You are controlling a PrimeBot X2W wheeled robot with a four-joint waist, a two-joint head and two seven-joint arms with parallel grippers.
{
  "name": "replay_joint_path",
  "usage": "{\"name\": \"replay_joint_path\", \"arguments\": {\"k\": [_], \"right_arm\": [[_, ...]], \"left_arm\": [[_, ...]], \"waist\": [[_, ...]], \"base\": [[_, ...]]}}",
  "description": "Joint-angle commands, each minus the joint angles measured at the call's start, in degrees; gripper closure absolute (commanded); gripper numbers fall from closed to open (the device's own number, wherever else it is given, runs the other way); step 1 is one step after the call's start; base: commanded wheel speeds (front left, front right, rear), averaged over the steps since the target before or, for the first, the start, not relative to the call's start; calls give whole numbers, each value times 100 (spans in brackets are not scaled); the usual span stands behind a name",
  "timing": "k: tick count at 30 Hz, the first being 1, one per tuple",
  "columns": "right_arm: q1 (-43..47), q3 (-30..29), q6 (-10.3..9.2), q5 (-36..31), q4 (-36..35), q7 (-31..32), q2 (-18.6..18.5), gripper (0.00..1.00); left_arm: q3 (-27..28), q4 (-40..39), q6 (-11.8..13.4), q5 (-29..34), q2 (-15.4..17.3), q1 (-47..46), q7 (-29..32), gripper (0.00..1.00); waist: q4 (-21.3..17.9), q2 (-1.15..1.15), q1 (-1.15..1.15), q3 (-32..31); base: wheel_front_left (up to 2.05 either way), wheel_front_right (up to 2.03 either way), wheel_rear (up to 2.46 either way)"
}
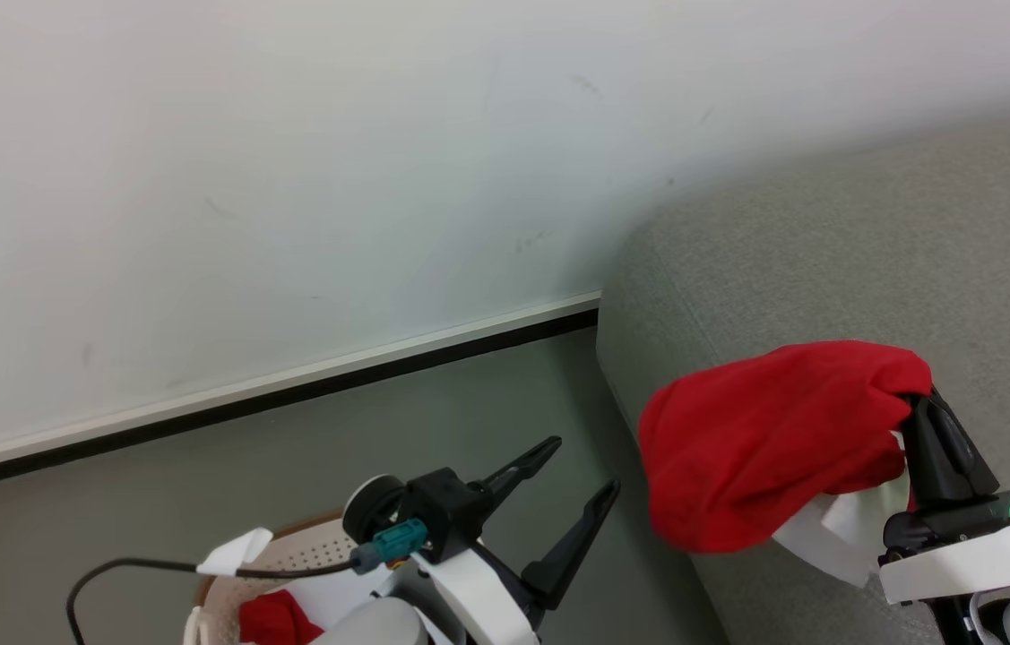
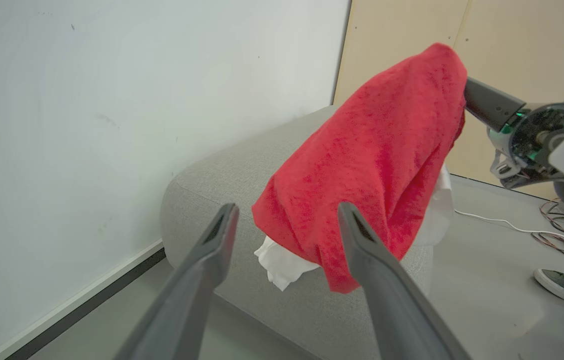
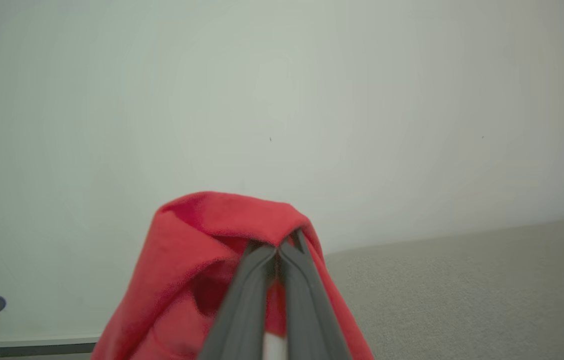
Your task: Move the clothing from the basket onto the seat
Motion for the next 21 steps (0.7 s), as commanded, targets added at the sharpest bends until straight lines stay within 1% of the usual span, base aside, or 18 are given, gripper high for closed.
{"name": "replay_joint_path", "arguments": {"k": [1,5,11,16,21], "right_arm": [[87,-51,-12,-41,-55,0,-34,100],[136,-84,-12,-46,-133,0,-30,100],[92,-121,-12,-55,-156,0,-17,100],[-199,-151,-12,-73,-222,0,-112,100],[-703,-290,-12,-14,-231,1,-338,100]], "left_arm": [[13,35,8,55,21,26,-26,0],[28,78,0,83,7,25,-39,0],[40,107,-21,96,-26,-11,-56,0],[35,82,-37,169,-10,-137,-57,0],[32,37,-59,214,67,-358,39,0]], "waist": [[-151,-1,0,16],[-284,-1,0,39],[-341,-1,0,93],[-288,-1,0,325],[-124,-1,0,776]], "base": [[0,0,0],[0,0,0],[0,0,0],[0,0,0],[0,0,0]]}}
